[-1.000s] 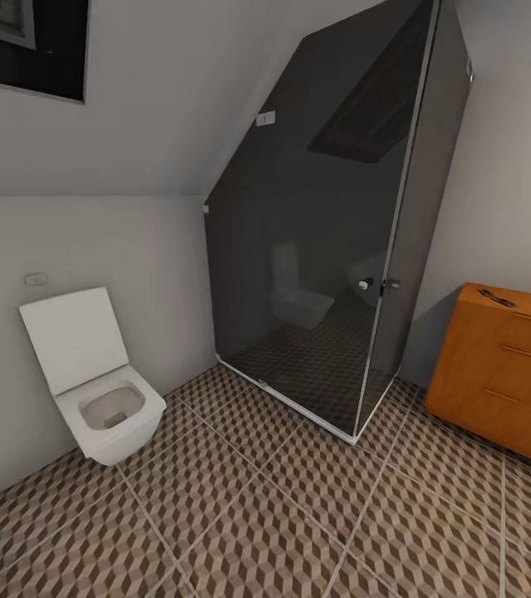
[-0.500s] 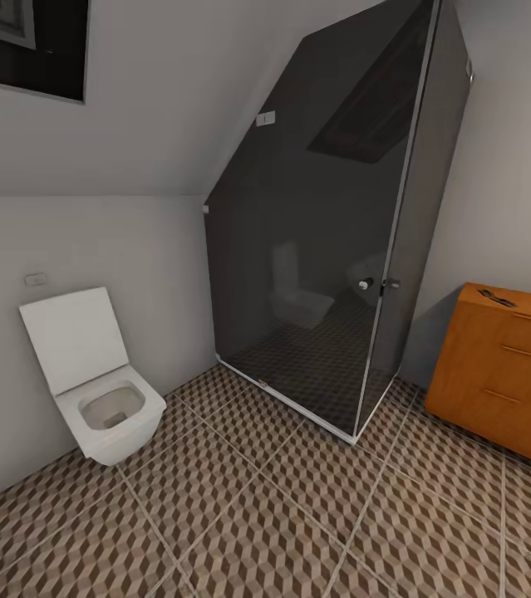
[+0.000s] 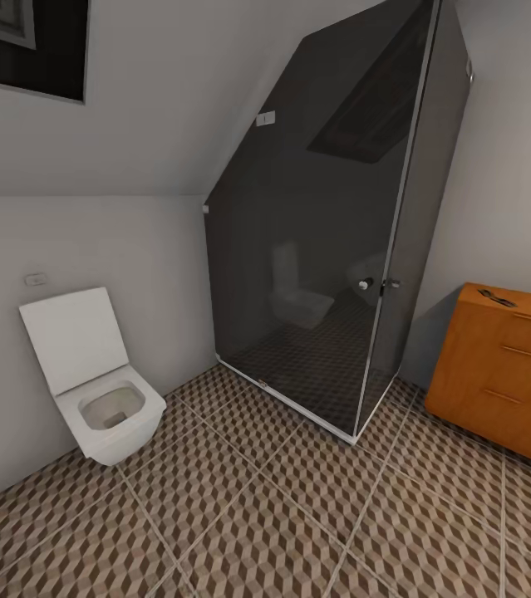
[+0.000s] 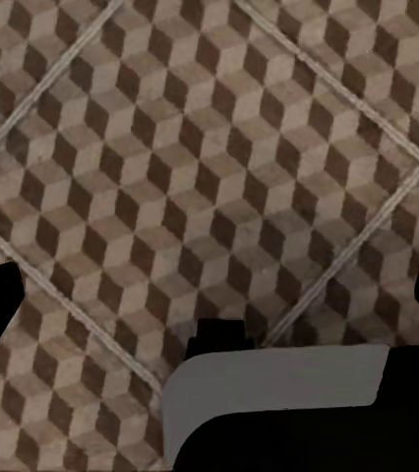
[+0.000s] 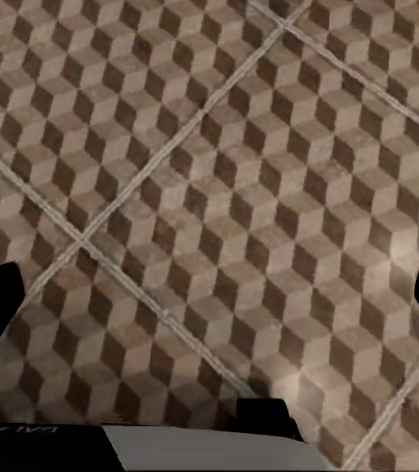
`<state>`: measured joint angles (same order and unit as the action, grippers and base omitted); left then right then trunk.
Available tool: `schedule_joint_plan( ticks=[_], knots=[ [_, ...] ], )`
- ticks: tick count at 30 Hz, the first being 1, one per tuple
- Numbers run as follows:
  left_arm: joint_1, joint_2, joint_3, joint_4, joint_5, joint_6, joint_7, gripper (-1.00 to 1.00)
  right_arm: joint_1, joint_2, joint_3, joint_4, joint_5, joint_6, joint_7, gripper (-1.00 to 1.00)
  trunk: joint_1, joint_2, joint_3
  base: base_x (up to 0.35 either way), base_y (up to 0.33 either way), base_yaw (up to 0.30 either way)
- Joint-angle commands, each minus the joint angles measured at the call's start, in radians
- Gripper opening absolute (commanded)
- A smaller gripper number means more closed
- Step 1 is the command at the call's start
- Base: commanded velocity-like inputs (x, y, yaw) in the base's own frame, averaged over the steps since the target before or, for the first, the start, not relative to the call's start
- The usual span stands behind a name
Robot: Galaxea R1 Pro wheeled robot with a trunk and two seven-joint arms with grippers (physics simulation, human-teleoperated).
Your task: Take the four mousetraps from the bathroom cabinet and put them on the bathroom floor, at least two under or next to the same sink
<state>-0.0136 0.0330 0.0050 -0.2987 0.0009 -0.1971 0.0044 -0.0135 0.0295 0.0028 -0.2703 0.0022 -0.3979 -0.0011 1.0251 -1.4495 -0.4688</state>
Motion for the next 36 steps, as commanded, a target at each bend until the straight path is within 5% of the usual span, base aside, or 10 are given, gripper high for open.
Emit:
schedule_joint_plan(
  ticks=[1, 12, 21, 27, 36],
  knots=[
    [0.0, 0.0, 0.001, -0.023, 0.0, -0.004, 0.001, 1.0, 0.0, 0.0, 0.0, -0.022, 0.0, -0.004, -0.001, 1.0, 0.0, -0.001, -0.001, 0.0, 0.0, 0.0],
    [0.0, 0.004, 0.001, -0.332, 0.0, 0.052, 0.002, 1.0, 0.0, 0.001, 0.001, -0.28, 0.007, 0.015, -0.003, 1.0, 0.0, -0.001, -0.001, 0.0, 0.0, 0.0],
    [-0.002, 0.008, 0.002, -0.476, -0.002, 0.065, 0.002, 1.0, -0.018, 0.0, 0.0, -0.326, 0.03, 0.024, -0.008, 1.0, 0.0, -0.001, -0.001, 0.0, 0.0, 0.0],
    [-0.002, 0.008, 0.002, -0.59, -0.001, 0.084, 0.0, 1.0, -0.053, 0.0, 0.0, -0.39, 0.075, 0.102, -0.043, 1.0, 0.0, -0.001, -0.001, 0.0, 0.0, 0.0],
    [-0.003, 0.008, 0.001, -0.681, -0.004, 0.11, -0.002, 1.0, -0.061, 0.0, 0.0, -0.544, 0.083, 0.217, -0.078, 1.0, 0.0, -0.001, -0.001, 0.0, 0.0, 0.0]
  ],
)
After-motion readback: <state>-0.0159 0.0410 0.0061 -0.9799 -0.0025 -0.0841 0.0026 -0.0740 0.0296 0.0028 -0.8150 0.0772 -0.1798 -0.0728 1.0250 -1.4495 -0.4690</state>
